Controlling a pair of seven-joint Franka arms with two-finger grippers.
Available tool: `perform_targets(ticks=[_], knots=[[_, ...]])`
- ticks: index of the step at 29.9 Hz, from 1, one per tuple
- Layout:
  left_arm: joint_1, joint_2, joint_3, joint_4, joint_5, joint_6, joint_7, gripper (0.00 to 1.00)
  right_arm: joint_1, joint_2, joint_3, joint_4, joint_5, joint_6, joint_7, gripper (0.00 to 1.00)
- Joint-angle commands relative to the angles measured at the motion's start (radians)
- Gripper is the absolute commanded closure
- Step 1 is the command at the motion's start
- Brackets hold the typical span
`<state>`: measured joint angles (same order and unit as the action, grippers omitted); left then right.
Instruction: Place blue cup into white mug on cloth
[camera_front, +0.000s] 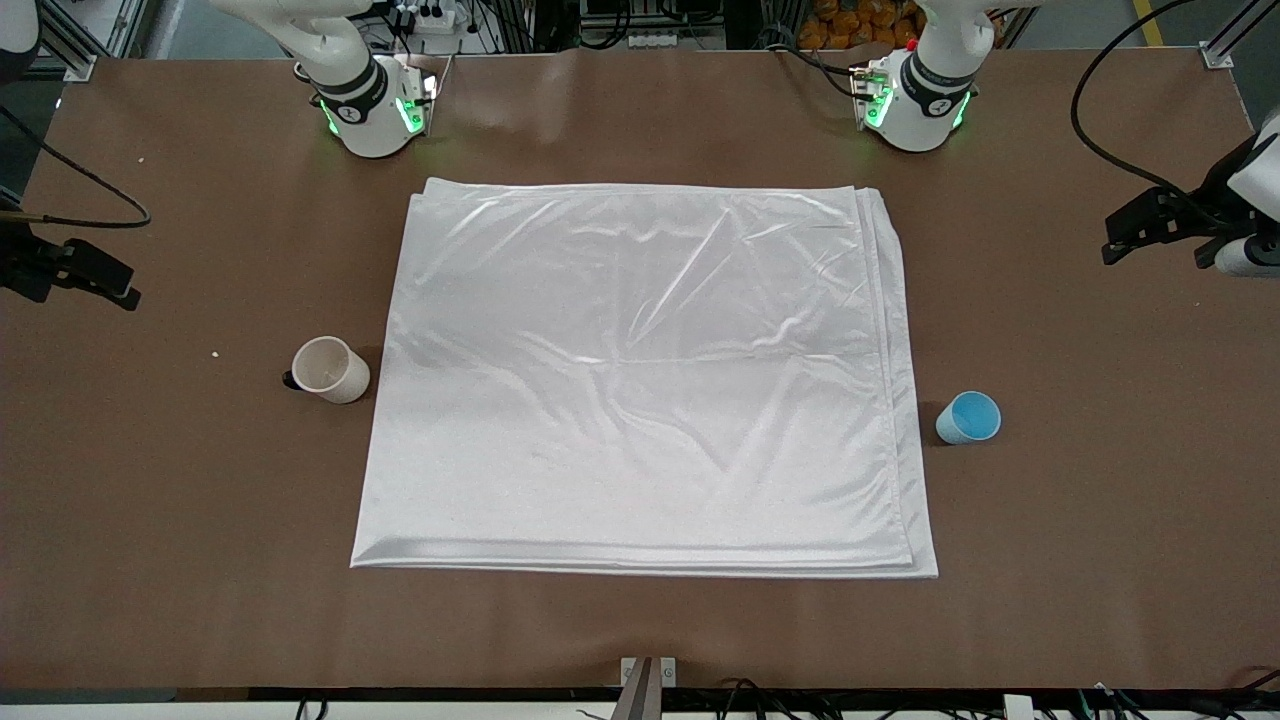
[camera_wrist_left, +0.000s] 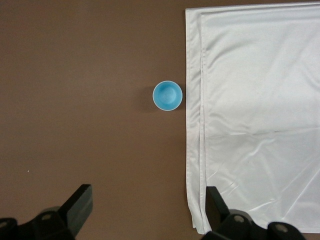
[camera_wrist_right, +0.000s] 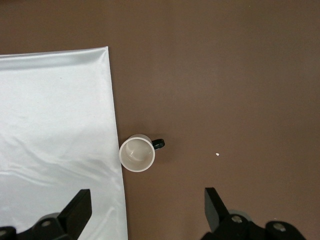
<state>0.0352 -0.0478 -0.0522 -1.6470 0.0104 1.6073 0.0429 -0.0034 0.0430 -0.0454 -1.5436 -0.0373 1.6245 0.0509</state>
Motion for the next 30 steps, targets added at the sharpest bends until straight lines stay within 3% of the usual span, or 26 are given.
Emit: perform_targets(ticks=[1, 16, 30], knots=[[0.005, 0.003, -0.006, 0.013, 0.016, -0.017, 0.022, 0.0, -0.003, 0.006, 0.005, 0.013, 0.004, -0.006, 0.012, 0.0], [0.002, 0.026, -0.008, 0.016, 0.022, -0.017, 0.023, 0.0, -0.003, 0.006, 0.005, 0.01, 0.004, -0.003, 0.012, 0.0], [0.008, 0.163, -0.001, 0.027, 0.023, 0.016, 0.023, 0.0, -0.007, 0.009, 0.004, -0.012, 0.004, 0.009, 0.007, 0.0]])
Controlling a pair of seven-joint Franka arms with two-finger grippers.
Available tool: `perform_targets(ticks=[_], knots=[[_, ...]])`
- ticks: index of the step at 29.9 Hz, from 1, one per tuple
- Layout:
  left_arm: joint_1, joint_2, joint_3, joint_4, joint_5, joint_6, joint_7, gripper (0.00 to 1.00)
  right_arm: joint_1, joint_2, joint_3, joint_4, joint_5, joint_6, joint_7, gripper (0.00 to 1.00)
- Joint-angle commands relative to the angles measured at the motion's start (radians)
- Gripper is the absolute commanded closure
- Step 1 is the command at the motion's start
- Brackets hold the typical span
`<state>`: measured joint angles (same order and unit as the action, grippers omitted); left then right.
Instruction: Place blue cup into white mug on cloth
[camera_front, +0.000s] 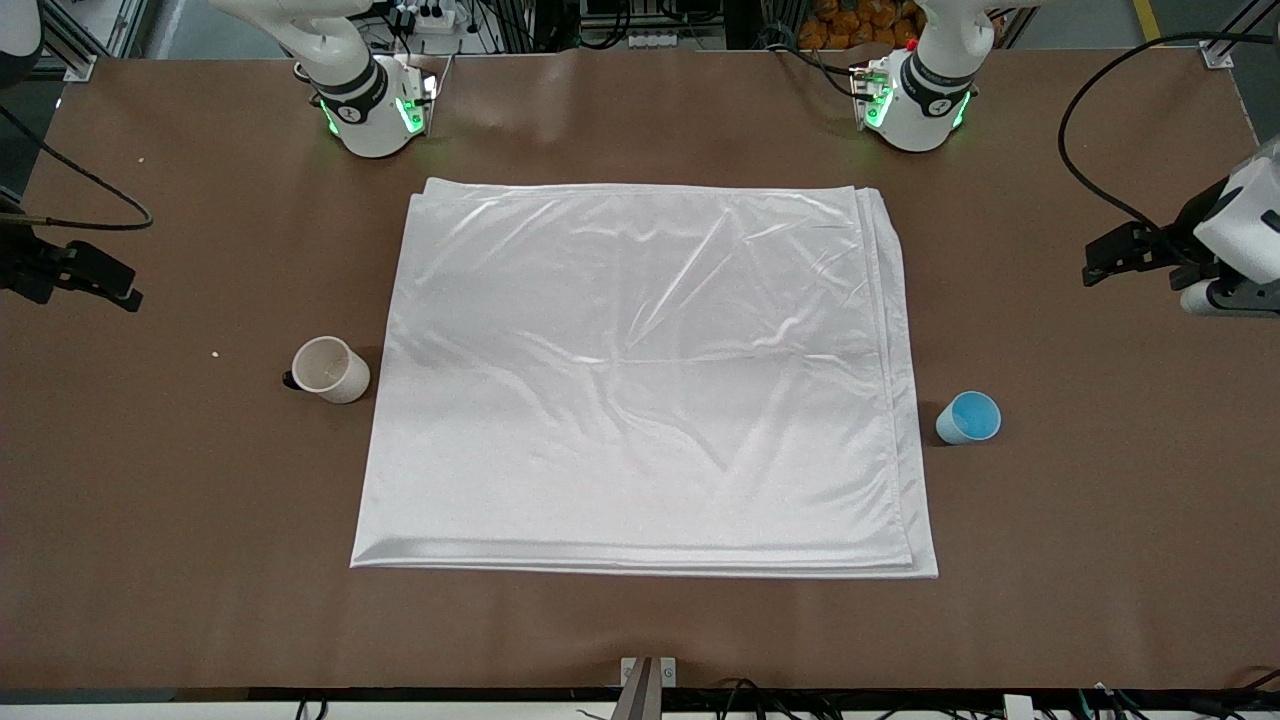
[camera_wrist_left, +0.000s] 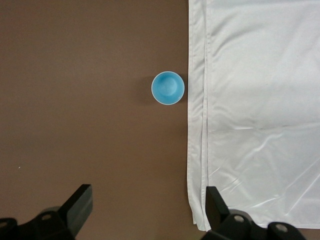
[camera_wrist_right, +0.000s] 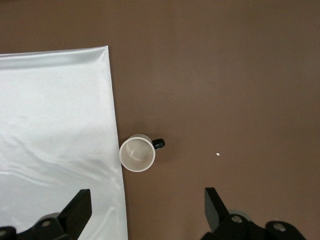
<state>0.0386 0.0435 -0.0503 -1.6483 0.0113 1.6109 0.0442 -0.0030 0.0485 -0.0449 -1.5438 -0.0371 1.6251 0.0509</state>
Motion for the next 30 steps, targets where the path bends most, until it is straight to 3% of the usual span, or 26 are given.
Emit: perform_targets(ticks=[1, 9, 19, 30], knots=[[0.004, 0.082, -0.003, 0.028, 0.021, 0.015, 0.023, 0.0, -0.008, 0.004, 0.003, -0.021, 0.003, 0.018, 0.007, 0.0], [0.004, 0.191, -0.003, 0.028, 0.021, 0.067, 0.023, 0.0, -0.025, 0.004, 0.003, -0.094, 0.002, 0.105, -0.016, 0.0], [0.023, 0.315, -0.002, 0.028, 0.036, 0.152, 0.025, 0.0, -0.025, 0.004, 0.003, -0.209, 0.002, 0.212, -0.19, 0.0], [0.02, 0.453, 0.0, 0.039, 0.036, 0.254, 0.025, 0.0, -0.032, 0.013, 0.003, -0.337, 0.002, 0.364, -0.538, 0.0]])
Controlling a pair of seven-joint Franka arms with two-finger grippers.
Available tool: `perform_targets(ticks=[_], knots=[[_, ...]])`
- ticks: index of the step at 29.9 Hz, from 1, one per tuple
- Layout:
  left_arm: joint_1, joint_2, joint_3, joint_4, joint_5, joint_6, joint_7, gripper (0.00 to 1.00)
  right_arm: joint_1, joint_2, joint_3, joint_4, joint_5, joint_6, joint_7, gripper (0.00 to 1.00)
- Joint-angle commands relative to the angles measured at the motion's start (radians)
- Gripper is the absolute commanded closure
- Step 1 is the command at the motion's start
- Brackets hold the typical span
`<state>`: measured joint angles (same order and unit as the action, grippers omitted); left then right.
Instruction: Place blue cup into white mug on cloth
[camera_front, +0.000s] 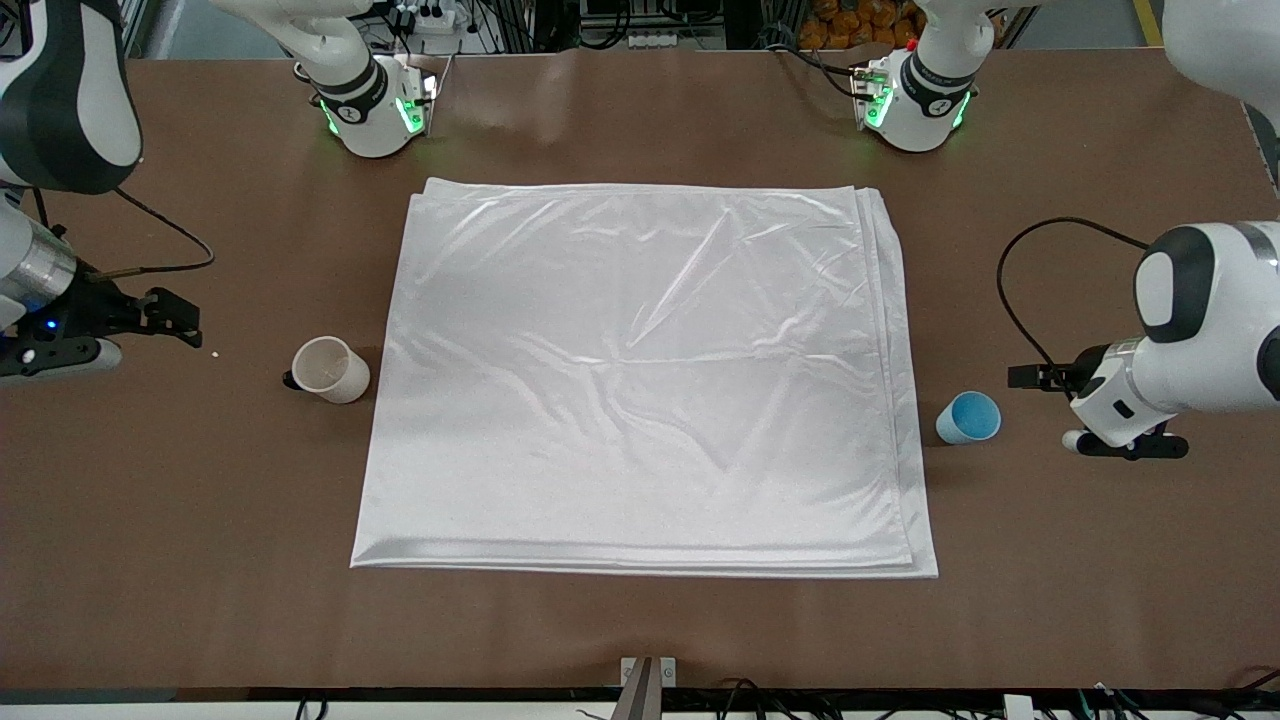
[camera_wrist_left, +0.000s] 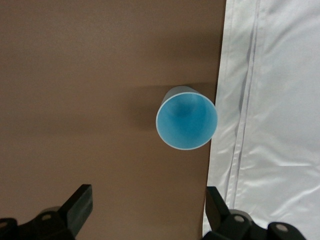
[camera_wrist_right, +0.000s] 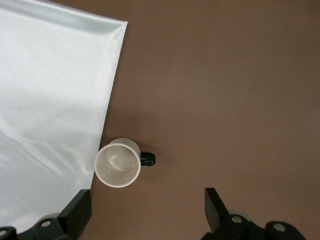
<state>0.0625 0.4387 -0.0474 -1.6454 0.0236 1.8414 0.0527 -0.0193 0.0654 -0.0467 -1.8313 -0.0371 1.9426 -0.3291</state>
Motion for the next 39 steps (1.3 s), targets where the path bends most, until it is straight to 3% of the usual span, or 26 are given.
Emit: perform_targets(ticks=[1, 6, 30, 31, 37, 39], knots=[[-0.006, 0.069, -0.003, 0.038, 0.024, 0.035, 0.016, 0.0, -0.021, 0.004, 0.005, -0.052, 0.002, 0.049, -0.201, 0.0], [-0.006, 0.109, -0.003, 0.042, 0.024, 0.068, 0.016, 0.0, -0.042, 0.03, 0.007, -0.059, 0.008, 0.05, -0.413, 0.0], [-0.009, 0.219, -0.003, 0.047, 0.024, 0.197, 0.003, 0.0, -0.057, 0.209, 0.005, -0.083, 0.008, 0.185, -0.944, 0.0], [-0.009, 0.221, -0.003, 0.047, 0.024, 0.203, 0.003, 0.03, -0.057, 0.218, 0.005, -0.083, 0.006, 0.191, -0.965, 0.0], [-0.003, 0.236, -0.003, 0.053, 0.021, 0.206, 0.0, 1.0, -0.057, 0.267, 0.005, -0.086, 0.008, 0.245, -1.094, 0.0], [-0.004, 0.238, -0.003, 0.055, 0.022, 0.206, 0.001, 1.0, -0.057, 0.278, 0.005, -0.098, 0.008, 0.263, -1.142, 0.0]])
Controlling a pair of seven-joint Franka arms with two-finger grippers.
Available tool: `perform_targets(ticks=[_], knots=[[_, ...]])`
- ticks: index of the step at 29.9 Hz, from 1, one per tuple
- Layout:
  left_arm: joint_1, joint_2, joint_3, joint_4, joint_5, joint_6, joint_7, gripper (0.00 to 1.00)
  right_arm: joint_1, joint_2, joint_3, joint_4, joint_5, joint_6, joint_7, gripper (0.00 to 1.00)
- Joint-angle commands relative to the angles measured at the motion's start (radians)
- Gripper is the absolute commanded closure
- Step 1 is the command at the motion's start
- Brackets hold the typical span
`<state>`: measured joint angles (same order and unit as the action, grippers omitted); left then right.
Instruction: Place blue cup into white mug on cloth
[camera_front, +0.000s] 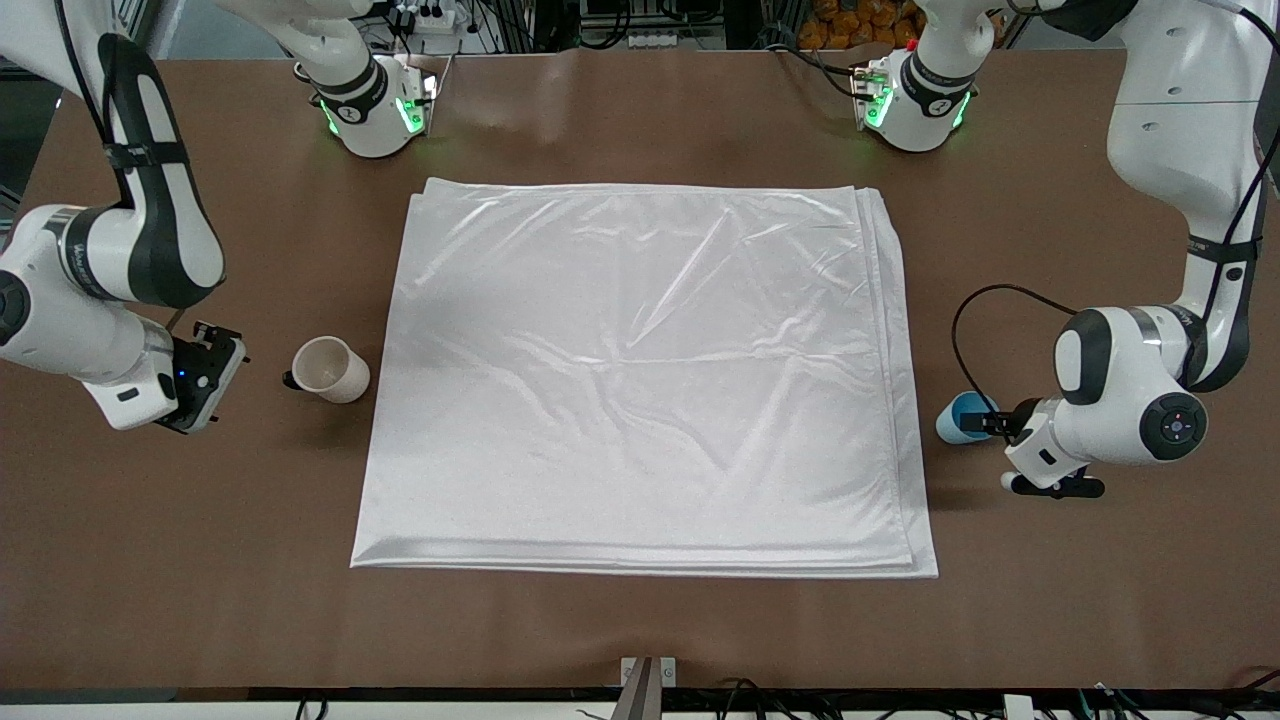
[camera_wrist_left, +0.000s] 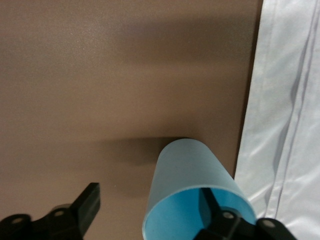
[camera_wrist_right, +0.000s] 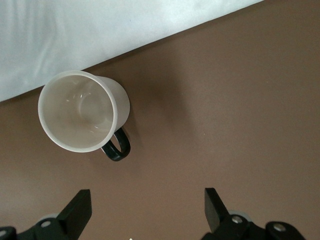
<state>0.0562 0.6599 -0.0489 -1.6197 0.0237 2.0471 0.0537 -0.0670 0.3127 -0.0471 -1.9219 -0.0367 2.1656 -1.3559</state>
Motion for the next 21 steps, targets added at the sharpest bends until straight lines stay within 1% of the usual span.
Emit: perform_targets(ticks=[1, 3, 10, 14, 21], knots=[[0.002, 0.018, -0.002, 0.029, 0.022, 0.001, 0.001, 1.0, -0.011, 0.037, 0.007, -0.014, 0.008, 0.057, -0.133, 0.0], [0.002, 0.018, -0.002, 0.029, 0.022, 0.001, 0.001, 1.0, -0.01, 0.037, 0.007, -0.037, 0.008, 0.095, -0.161, 0.0], [0.002, 0.018, -0.002, 0.029, 0.024, 0.008, 0.003, 1.0, -0.008, 0.039, 0.009, -0.088, 0.008, 0.122, -0.206, 0.0], [0.002, 0.017, -0.002, 0.029, 0.024, 0.008, 0.003, 1.0, -0.007, 0.045, 0.01, -0.091, 0.008, 0.126, -0.284, 0.0], [0.004, 0.007, -0.002, 0.029, 0.024, 0.008, 0.005, 1.0, -0.002, 0.055, 0.015, -0.106, 0.014, 0.131, -0.359, 0.0]])
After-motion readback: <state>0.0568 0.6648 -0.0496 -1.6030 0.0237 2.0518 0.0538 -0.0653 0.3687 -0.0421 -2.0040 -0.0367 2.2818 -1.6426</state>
